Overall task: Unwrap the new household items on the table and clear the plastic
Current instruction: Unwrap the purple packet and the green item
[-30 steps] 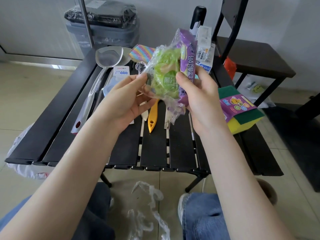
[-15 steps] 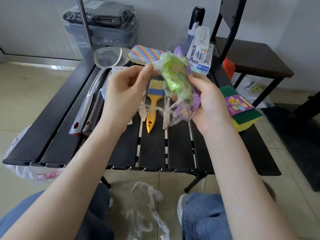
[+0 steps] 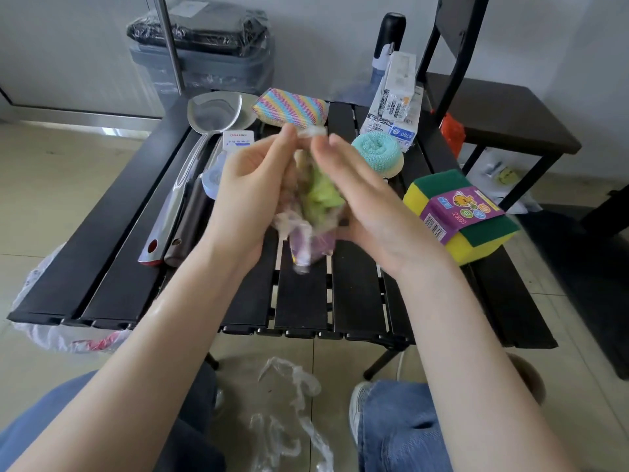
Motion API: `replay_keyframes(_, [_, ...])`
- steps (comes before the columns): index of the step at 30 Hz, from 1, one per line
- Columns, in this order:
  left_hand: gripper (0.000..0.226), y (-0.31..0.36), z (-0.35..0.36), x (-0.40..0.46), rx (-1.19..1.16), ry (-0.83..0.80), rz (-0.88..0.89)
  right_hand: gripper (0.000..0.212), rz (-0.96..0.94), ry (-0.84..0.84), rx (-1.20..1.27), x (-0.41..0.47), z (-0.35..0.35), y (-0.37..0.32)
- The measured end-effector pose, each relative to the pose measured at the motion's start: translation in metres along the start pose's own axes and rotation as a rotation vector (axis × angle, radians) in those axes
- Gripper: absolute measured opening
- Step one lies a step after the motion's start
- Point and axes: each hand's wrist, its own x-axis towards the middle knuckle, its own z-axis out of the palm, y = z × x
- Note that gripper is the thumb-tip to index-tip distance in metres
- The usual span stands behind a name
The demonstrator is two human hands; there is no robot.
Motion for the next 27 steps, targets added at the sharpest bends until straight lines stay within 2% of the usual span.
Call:
replay_keyframes(3, [0.029,-0.002,0.003,-0.003,-0.068,-0.063,-0.037,0.031,-0.155,0.028,-0.053,-0.001,0.01,0.003])
replay_keyframes(6, [0.026,0.0,-0.005,0.001,-0.062,-0.077,-0.071,0.012,-0.196,0.021,-0.044,-0.004,0.007,0.005])
replay_keyframes(11, [0.021,-0.003,-0.005,0.003,-0.23,0.004,-0.016,0.014,-0.226,0.004,-0.102,-0.002,0.009,0.002])
replay_keyframes(17, [0.027,-0.005,-0.007,0.008,-0.49,0.014,-0.111,0.014,-0.238,-0.003,-0.145,-0.004,0.008,0.001])
replay_keyframes(19, [0.029,-0.004,-0.009,0.008,-0.428,0.048,-0.078,0.013,-0.219,-0.038,-0.167,-0.006,0.005,0.0])
replay_keyframes(23, [0.027,-0.001,-0.009,0.006,-0.005,0.185,0.124,0.012,-0.183,-0.07,-0.174,-0.01,-0.008,-0.007])
replay_keyframes(27, [0.03,-0.01,-0.01,0.009,0.197,0.252,0.18,0.013,-0.179,-0.047,-0.164,-0.01,-0.011,-0.006])
